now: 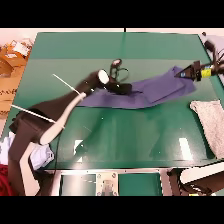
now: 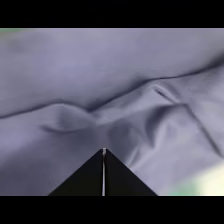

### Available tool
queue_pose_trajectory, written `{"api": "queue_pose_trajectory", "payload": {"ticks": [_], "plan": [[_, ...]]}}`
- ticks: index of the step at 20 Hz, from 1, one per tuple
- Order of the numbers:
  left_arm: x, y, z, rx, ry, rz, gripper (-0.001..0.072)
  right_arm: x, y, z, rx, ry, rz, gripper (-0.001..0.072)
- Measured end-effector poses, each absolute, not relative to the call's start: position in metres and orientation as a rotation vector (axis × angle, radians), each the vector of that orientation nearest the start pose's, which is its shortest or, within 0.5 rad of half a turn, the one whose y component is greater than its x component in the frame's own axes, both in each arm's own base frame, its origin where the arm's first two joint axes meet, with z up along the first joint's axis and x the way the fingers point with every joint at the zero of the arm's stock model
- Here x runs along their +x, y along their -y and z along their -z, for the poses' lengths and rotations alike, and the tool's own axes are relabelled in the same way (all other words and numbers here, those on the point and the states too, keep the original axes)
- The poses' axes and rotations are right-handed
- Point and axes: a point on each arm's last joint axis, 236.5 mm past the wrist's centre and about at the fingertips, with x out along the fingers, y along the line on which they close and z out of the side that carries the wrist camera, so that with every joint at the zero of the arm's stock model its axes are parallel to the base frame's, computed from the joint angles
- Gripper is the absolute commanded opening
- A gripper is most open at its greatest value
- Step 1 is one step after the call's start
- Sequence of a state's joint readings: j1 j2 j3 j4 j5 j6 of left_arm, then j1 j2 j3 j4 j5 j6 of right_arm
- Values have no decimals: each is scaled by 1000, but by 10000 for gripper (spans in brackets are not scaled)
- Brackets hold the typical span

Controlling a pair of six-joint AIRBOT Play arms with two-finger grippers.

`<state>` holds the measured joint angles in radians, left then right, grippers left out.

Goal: Fold the shirts.

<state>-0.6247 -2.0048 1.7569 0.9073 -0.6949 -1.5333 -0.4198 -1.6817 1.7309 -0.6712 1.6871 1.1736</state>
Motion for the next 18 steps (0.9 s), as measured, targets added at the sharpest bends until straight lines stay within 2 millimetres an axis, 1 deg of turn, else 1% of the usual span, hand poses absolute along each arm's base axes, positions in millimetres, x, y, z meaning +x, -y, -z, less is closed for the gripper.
{"api": "queue_pose_trajectory", "payload": {"ticks": [2, 3, 5, 6, 8, 9, 10, 12, 14, 16, 17, 18], "plan": [[442, 467, 60, -386, -1074, 734, 20, 432, -26, -139, 538, -1149, -701, 21], [439, 476, 67, -417, -1079, 732, 20, 429, -37, -155, 510, -1137, -720, 21], [436, 485, 77, -469, -1090, 720, 20, 423, -55, -176, 465, -1119, -746, 21], [434, 488, 80, -484, -1098, 720, 20, 421, -62, -184, 448, -1111, -756, 21], [430, 491, 78, -490, -1123, 745, 20, 419, -73, -191, 428, -1105, -775, 21], [431, 488, 72, -478, -1135, 768, 19, 419, -76, -194, 426, -1102, -775, 21], [436, 481, 62, -460, -1143, 798, 19, 420, -79, -196, 423, -1095, -775, 20], [444, 459, 30, -417, -1166, 870, 19, 420, -87, -199, 422, -1094, -784, 21], [457, 418, -8, -355, -1173, 910, 20, 421, -99, -201, 422, -1091, -790, 21], [468, 360, -44, -294, -1183, 902, 20, 421, -120, -201, 424, -1098, -813, 21], [474, 330, -61, -275, -1178, 883, 20, 421, -134, -199, 424, -1102, -826, 21], [477, 300, -75, -259, -1180, 856, 20, 421, -152, -196, 425, -1104, -845, 21]]}}
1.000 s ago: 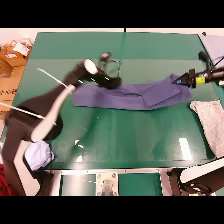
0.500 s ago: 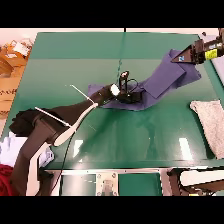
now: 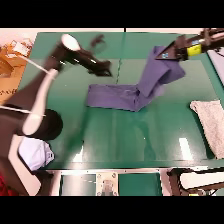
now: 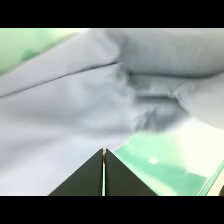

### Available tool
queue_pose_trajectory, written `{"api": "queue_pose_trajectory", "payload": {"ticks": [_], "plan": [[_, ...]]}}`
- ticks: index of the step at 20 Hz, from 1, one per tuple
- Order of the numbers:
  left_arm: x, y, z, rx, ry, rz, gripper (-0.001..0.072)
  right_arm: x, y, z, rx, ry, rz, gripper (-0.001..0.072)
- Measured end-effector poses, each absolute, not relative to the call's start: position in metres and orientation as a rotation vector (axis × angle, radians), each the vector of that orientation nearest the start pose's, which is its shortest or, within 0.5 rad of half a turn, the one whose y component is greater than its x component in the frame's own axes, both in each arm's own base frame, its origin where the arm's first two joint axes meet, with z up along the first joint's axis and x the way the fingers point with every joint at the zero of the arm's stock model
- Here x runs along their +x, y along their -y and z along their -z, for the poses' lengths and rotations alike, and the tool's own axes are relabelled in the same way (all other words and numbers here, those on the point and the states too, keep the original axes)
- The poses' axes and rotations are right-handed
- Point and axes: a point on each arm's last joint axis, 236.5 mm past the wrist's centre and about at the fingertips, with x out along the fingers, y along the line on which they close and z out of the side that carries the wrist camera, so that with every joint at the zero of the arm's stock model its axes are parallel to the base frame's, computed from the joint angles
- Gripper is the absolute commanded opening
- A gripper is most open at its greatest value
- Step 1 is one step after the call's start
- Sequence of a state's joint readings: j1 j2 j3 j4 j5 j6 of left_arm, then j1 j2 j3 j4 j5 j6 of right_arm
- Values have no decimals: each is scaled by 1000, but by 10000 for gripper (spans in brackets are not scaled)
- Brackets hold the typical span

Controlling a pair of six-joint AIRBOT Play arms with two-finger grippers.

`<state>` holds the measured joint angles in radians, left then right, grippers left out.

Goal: Fold the shirts.

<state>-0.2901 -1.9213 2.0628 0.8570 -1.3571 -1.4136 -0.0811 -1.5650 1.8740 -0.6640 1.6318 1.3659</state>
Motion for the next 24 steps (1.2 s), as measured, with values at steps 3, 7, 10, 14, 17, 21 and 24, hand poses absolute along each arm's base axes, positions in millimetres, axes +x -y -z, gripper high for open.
{"api": "queue_pose_trajectory", "payload": {"ticks": [3, 7, 10, 14, 17, 21, 24], "plan": [[479, 213, -112, -230, -1183, 758, 20, 424, -220, -172, 440, -1118, -894, 22], [479, 130, -135, -246, -1173, 624, 20, 435, -338, -105, 476, -1096, -899, 204], [480, 95, -139, -267, -1175, 553, 20, 445, -419, -50, 518, -1018, -842, 467], [479, 75, -141, -286, -1178, 507, 20, 469, -427, -39, 588, -941, -758, 19], [479, 71, -141, -290, -1179, 499, 20, 489, -363, -63, 582, -954, -725, 18], [479, 70, -141, -293, -1178, 496, 20, 495, -236, -53, 545, -1046, -567, 508], [479, 69, -141, -293, -1178, 494, 20, 477, -160, -4, 602, -1171, -416, 619]]}}
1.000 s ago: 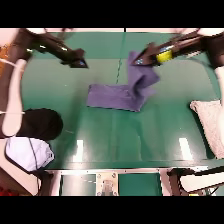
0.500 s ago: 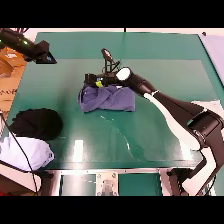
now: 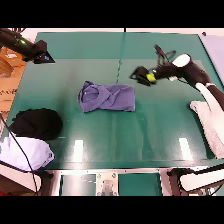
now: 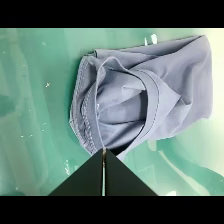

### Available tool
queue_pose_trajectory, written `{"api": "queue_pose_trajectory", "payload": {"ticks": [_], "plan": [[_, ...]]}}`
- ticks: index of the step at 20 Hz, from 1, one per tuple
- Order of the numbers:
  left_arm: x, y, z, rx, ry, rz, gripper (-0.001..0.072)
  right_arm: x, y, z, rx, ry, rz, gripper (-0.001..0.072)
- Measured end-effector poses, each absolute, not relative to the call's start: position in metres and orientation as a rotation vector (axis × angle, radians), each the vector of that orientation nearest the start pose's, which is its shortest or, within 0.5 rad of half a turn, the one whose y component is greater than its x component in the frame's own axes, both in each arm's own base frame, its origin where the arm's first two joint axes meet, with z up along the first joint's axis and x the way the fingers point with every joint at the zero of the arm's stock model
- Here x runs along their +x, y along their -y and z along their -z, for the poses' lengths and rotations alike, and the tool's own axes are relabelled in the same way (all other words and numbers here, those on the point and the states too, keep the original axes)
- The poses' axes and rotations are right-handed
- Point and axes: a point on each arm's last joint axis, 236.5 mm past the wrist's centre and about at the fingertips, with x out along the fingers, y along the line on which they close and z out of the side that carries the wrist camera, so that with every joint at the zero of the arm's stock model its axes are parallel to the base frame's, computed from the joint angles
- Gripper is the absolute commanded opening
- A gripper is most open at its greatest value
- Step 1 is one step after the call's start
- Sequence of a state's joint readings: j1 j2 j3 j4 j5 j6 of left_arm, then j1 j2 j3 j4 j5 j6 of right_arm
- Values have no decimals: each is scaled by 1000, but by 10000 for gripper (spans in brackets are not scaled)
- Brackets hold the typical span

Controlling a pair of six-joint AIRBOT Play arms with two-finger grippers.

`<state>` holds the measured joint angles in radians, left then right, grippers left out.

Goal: Fold the shirts.

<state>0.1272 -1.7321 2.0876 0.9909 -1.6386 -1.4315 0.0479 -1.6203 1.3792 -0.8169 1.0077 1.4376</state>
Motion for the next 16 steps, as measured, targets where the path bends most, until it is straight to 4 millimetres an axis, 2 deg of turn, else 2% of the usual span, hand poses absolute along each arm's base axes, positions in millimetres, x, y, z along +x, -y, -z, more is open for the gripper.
{"api": "queue_pose_trajectory", "payload": {"ticks": [2, 4, 6, 9, 10, 11, 12, 13, 16], "plan": [[479, 69, -141, -294, -1178, 493, 20, 457, -136, 32, 652, -1250, -348, 619], [480, 69, -141, -295, -1176, 492, 20, 443, -135, 58, 698, -1296, -331, 619], [479, 68, -139, -299, -1181, 490, 20, 435, -153, 77, 738, -1324, -359, 619], [476, 69, -128, -313, -1211, 490, 20, 431, -200, 88, 816, -1335, -436, 618], [476, 69, -125, -317, -1221, 489, 20, 432, -214, 90, 825, -1332, -459, 542], [475, 69, -123, -320, -1227, 489, 20, 435, -226, 89, 828, -1320, -481, 102], [474, 70, -121, -322, -1232, 490, 20, 439, -236, 88, 819, -1307, -503, 20], [474, 70, -119, -324, -1236, 490, 20, 447, -246, 76, 826, -1277, -539, 20], [473, 70, -117, -326, -1241, 490, 20, 472, -272, 8, 821, -1153, -689, 20]]}}
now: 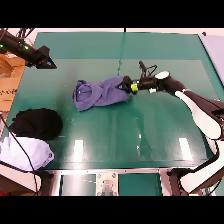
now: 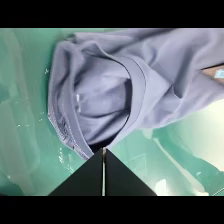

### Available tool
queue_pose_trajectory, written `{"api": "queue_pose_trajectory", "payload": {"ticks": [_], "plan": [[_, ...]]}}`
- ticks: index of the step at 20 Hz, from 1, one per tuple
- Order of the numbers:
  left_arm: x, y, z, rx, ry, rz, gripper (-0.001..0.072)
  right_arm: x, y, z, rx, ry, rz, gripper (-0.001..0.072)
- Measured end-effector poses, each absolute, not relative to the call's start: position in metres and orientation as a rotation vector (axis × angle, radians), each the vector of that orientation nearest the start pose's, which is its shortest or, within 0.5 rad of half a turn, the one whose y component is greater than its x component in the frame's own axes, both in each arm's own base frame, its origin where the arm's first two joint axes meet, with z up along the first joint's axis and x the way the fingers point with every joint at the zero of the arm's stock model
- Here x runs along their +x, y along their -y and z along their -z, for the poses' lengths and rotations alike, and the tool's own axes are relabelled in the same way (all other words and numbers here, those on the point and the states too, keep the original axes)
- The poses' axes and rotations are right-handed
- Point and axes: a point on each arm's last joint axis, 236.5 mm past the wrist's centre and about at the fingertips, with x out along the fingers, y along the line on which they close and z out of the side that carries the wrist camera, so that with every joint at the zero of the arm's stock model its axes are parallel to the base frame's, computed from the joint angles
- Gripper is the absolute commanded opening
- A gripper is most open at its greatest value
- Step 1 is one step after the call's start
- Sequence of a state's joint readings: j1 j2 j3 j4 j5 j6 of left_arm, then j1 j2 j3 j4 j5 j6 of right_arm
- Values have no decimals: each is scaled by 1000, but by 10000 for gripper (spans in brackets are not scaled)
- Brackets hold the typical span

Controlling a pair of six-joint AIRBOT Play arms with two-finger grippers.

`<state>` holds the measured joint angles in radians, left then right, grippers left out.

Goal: Fold the shirts.

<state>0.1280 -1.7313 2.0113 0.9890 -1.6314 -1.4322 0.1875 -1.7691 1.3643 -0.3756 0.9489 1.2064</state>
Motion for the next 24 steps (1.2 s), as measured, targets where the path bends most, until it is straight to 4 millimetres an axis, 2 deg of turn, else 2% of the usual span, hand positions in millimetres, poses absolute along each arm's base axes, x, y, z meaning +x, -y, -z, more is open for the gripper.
{"api": "queue_pose_trajectory", "payload": {"ticks": [2, 4, 6, 7, 10, 12, 15, 18, 20, 24], "plan": [[473, 70, -117, -326, -1243, 491, 20, 496, -266, -62, 833, -1013, -751, 20], [473, 70, -117, -327, -1245, 490, 20, 515, -236, -124, 832, -891, -750, 19], [472, 70, -117, -327, -1245, 492, 20, 529, -188, -182, 844, -775, -708, 19], [472, 70, -116, -327, -1245, 491, 20, 532, -158, -204, 848, -730, -670, 19], [472, 70, -117, -327, -1245, 492, 20, 535, -58, -242, 872, -619, -507, 20], [472, 70, -116, -327, -1245, 492, 20, 529, 15, -249, 889, -572, -368, 19], [472, 70, -116, -327, -1246, 492, 20, 506, 123, -241, 914, -536, -130, 19], [472, 70, -116, -327, -1246, 491, 20, 470, 200, -219, 945, -563, 83, 19], [472, 70, -116, -327, -1246, 492, 20, 446, 231, -209, 976, -585, 190, 18], [472, 70, -116, -327, -1246, 491, 20, 394, 262, -189, 1063, -630, 402, 18]]}}
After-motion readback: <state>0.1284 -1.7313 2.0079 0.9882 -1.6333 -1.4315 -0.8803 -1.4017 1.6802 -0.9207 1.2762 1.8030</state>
